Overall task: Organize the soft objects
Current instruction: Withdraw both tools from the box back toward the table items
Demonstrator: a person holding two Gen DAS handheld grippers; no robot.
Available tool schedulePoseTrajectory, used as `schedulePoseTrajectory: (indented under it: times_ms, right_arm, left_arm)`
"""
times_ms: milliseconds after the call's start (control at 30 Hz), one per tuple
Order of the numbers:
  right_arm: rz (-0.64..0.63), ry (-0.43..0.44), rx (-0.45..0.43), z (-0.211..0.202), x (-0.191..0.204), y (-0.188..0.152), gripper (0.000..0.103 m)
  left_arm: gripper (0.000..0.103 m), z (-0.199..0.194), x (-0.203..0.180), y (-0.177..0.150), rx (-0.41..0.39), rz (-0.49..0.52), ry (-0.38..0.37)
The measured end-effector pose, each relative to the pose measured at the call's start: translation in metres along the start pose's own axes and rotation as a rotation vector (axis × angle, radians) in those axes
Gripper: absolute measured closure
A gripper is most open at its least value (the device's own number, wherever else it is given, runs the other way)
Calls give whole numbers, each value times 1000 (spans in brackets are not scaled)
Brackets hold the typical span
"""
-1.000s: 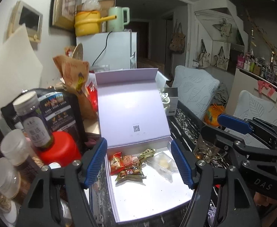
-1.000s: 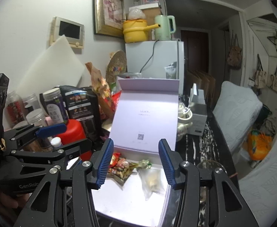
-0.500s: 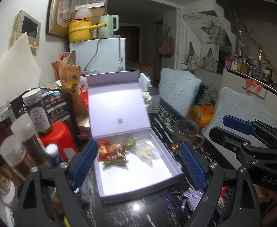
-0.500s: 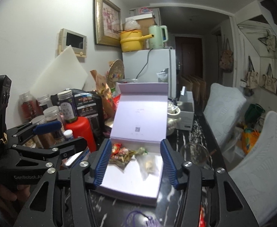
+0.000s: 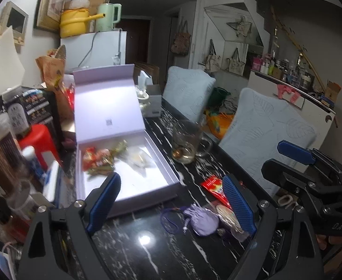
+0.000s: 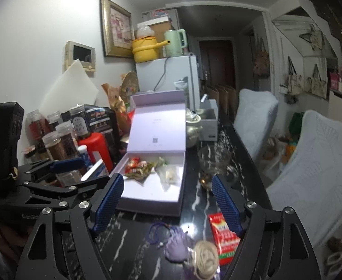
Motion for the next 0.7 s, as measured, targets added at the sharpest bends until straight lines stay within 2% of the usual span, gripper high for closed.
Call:
schedulePoseTrajectory:
  times_ms: [433,567,700]
  right_arm:
    - [58,-66,44,-9,-31,-54,22]
    - [71,-80,78,-3,-40,-79,22]
    - [109,-69,139,6,-50,-106,22]
  left_arm:
    - [13,32,-26,-52,131,-14,-47]
    - [13,40,-37,-69,168,-3,-72]
    - [13,49,-42,-86,202,14,-59]
Point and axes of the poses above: each gripper's, at about its wrist camera, not at the fingertips, and z roughly the way its jaws point, x to its left, y to its top, the point moved 9 cm from there along z, roughly the way its jaws point, and after that the axes turned 1 degree about y, right-handed, at the moved point
